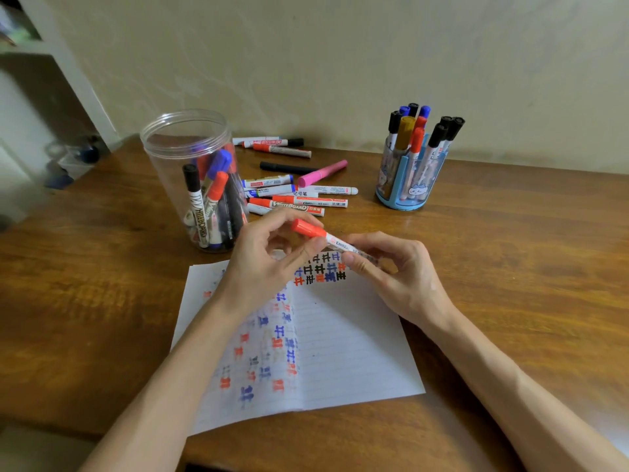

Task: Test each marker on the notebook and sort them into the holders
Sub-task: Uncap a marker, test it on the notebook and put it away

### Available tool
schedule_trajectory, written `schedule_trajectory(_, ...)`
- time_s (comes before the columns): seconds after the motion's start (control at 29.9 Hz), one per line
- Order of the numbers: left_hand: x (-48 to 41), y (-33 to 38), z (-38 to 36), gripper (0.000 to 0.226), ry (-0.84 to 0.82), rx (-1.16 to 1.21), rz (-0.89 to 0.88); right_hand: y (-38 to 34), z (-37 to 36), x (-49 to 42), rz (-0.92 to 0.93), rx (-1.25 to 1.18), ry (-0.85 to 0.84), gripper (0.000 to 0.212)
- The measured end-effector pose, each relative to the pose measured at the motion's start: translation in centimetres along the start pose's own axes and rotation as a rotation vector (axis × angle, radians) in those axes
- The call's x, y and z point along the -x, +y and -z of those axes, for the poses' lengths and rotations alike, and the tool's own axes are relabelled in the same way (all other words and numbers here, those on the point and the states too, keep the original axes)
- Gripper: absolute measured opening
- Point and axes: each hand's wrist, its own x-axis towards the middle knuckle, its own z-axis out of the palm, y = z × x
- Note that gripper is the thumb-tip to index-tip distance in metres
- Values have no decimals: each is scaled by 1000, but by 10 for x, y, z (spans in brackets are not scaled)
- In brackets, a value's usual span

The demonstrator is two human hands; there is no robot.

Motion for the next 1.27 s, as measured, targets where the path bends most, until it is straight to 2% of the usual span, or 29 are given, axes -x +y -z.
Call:
schedule_trajectory(0.13, 7, 19, 15, 24, 92, 138, 1, -24, -12, 1, 32, 25, -165, 33)
schedule_trajectory(0.3, 44, 44, 74, 20, 193, 50, -69, -63, -52, -5, 98, 185, -365, 48)
schedule_trajectory(0.57, 151, 52, 178, 12, 405, -83, 41, -125, -149, -16, 368, 188, -534, 39)
schedule_trajectory(0.8, 238, 51, 214, 12, 512, -122, 187, -153, -211, -11, 540, 108, -580, 30)
schedule_trajectory(0.9, 262, 47, 220, 12, 484, -136, 204, -160, -226, -9, 564, 82, -606, 28)
schedule_trajectory(0.97, 275, 46, 225, 19, 439, -155, 236, -164, -233, -7, 574, 77, -619, 28)
schedule_trajectory(1.04, 281, 45, 227, 26, 411, -149, 233, -165, -234, -5, 586, 76, -617, 27)
schedule_trajectory(1.27, 259, 43, 221, 12, 442, -98, 215, -158, -218, -7, 539, 72, -576, 25)
